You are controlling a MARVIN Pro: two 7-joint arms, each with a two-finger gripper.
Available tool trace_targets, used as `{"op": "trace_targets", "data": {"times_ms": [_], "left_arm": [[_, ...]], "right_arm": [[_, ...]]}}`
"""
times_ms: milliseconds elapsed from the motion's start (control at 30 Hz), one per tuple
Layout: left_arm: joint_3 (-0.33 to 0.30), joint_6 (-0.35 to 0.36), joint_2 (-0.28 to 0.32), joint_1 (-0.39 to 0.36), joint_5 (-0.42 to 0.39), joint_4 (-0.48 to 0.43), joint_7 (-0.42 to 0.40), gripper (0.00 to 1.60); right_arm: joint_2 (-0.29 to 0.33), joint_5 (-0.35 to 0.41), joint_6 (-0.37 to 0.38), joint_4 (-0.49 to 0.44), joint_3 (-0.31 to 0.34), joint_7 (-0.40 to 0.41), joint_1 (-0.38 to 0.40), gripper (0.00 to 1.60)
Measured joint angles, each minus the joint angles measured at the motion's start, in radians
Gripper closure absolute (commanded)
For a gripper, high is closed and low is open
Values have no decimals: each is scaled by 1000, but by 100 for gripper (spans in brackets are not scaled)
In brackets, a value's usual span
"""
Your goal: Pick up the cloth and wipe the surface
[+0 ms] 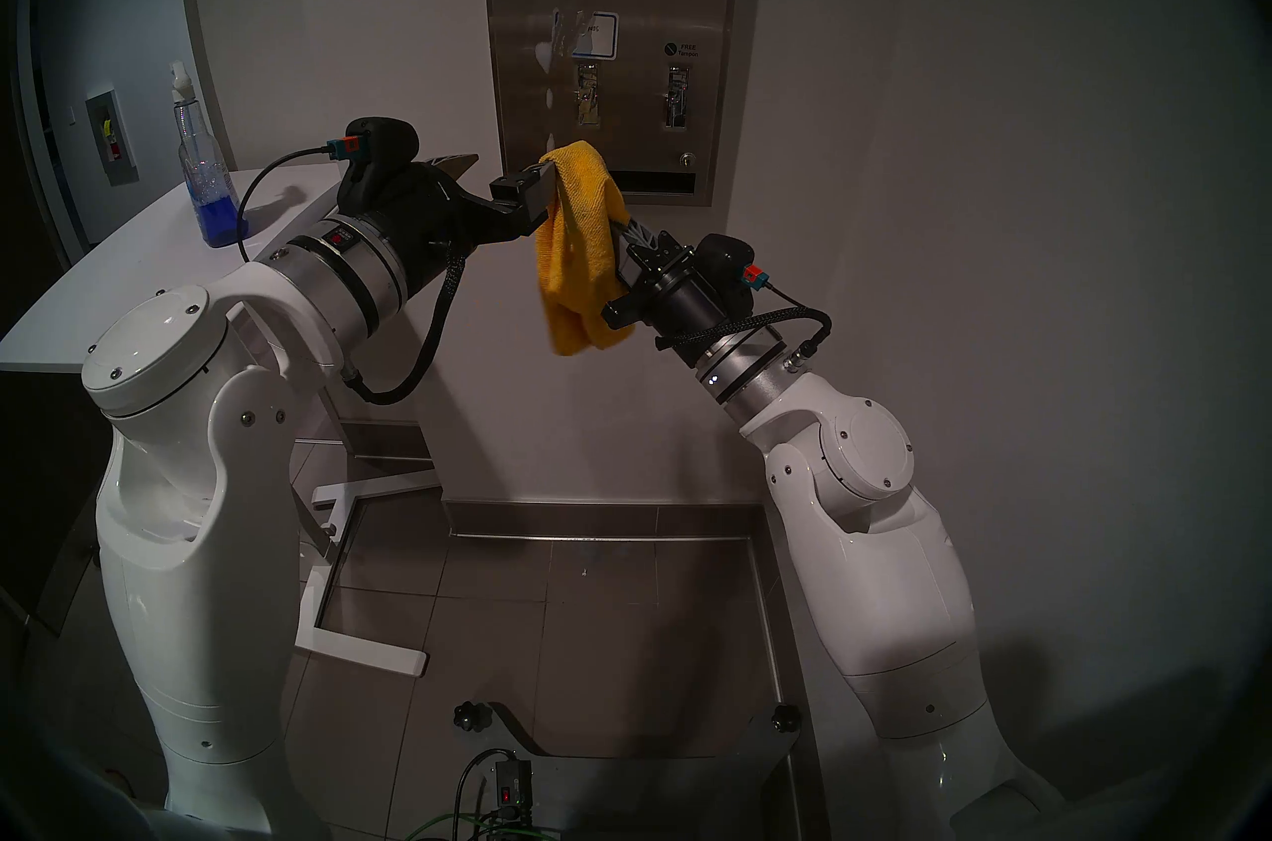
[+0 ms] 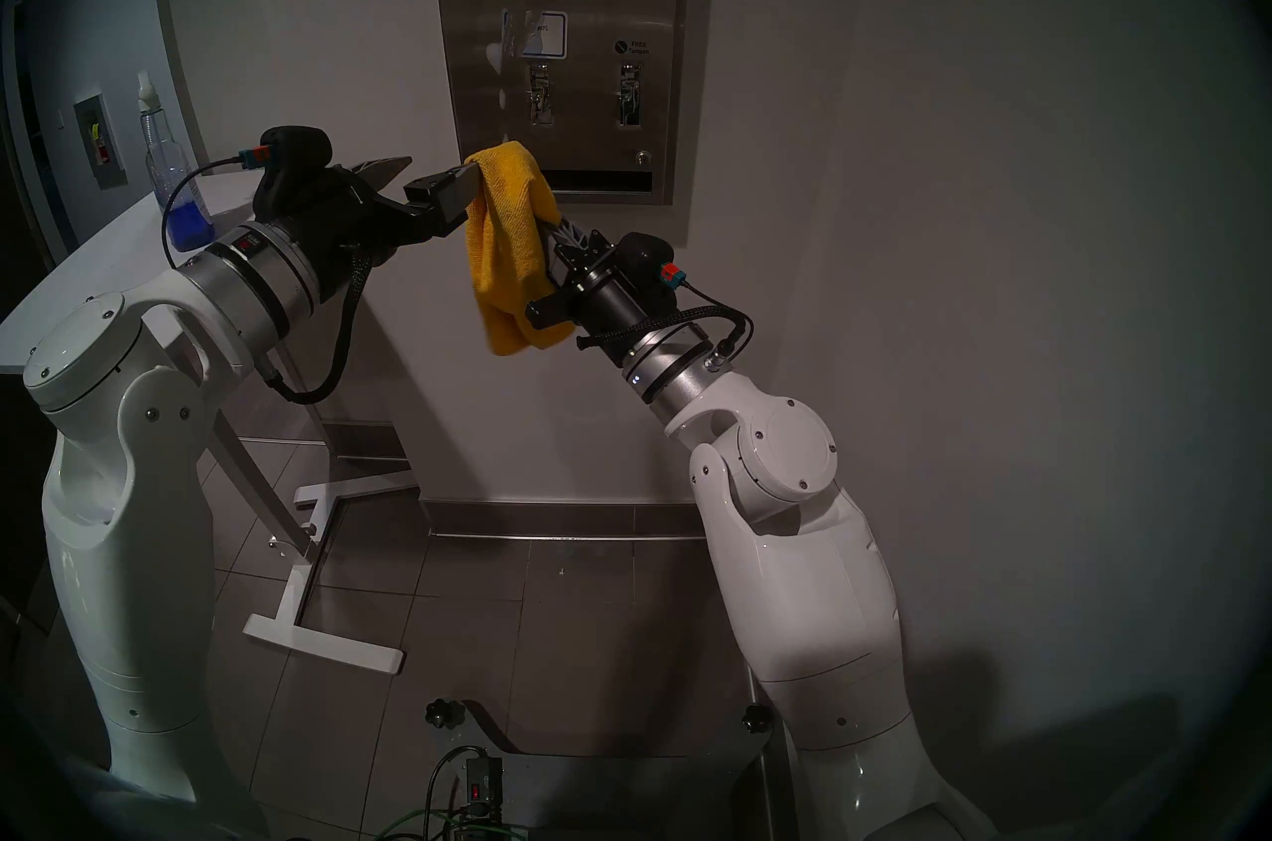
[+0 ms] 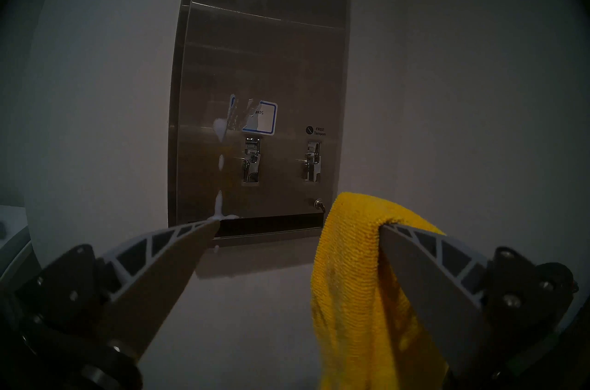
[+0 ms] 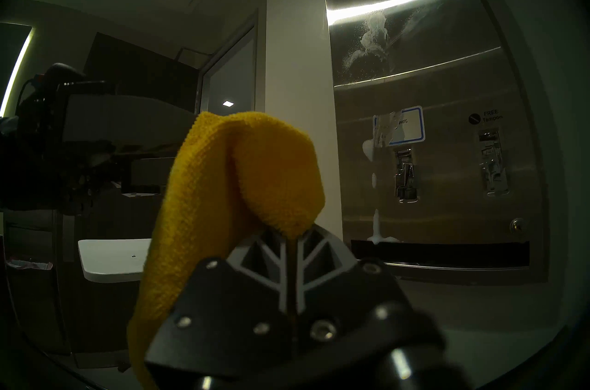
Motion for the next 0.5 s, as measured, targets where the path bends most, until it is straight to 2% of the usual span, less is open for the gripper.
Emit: {"op": "trace_targets", "data": {"times_ms": [300, 500], "left_arm": [[10, 1, -6, 0, 17, -3, 19, 0], [10, 1, -9, 0, 22, -3, 26, 0]], "right_arm": [[-7, -15, 2, 16, 14, 4, 59, 160], [-40, -55, -5, 39, 30, -36, 109, 160]]}}
